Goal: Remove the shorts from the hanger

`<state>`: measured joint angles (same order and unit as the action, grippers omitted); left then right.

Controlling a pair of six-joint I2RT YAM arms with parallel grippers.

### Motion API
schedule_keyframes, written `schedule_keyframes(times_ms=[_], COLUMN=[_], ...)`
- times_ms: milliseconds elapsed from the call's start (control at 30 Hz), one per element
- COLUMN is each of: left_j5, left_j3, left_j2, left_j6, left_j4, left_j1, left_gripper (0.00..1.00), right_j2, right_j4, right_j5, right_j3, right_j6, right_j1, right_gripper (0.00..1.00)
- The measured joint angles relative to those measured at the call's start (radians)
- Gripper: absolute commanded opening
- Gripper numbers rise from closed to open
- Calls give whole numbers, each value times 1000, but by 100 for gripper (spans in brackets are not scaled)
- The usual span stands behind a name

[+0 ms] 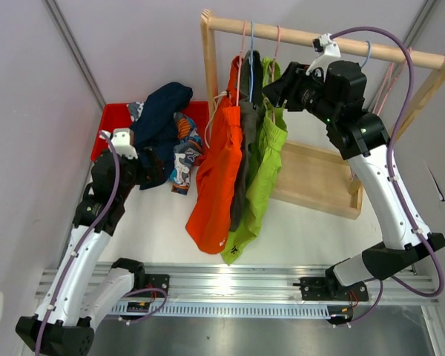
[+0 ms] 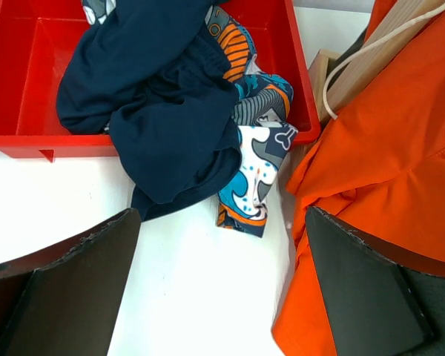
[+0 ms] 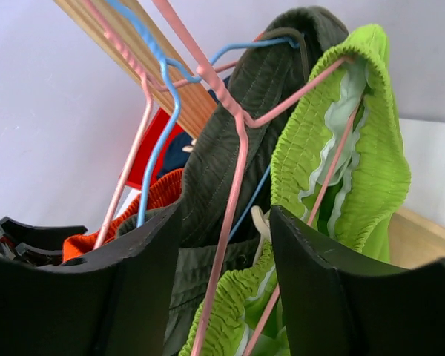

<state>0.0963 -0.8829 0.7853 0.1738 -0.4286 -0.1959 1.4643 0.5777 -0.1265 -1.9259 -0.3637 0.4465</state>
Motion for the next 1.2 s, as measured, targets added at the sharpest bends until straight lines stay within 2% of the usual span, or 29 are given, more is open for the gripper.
schedule_keyframes(times_ms=[100,200,233,300,333,367,500,600,700,867,1000,1200], left_j5=[-5,-7,-8,-14,-17,-19,-29,-15,26,110,141,91], left_j3=[0,1,2,4,4,4,4,-9,-90,-359,-525,-671], left_j2=[14,19,17,12,11,9,-2,-7,13,136,243,440], left_j6=[0,1,1,1,1,1,0,-8,-24,-43,-51,-59], left_j4=[3,3,4,5,6,7,8,-1,-28,-45,-24,59], left_j1=[0,0,0,0,0,0,-7,-76,-243,-556,-758,-967], left_gripper=[99,99,99,99,99,99,99,99,99,99,99,99], right_j2=[10,21,24,32,34,34,33,26,5,-63,-143,-229], right_j4=[-16,-27,-29,-34,-35,-34,-28,-18,19,97,143,165], right_j5=[13,21,24,32,37,42,72,95,141,259,355,438], right_j3=[21,41,45,47,47,47,47,45,36,0,-32,-43], right_j6=[-1,-1,-3,-3,-4,-5,-16,-7,2,-9,-41,-91], right_j1=[8,14,16,23,26,29,31,34,35,37,45,55], right_gripper=[56,45,31,17,4,0,0,0,0,0,0,0])
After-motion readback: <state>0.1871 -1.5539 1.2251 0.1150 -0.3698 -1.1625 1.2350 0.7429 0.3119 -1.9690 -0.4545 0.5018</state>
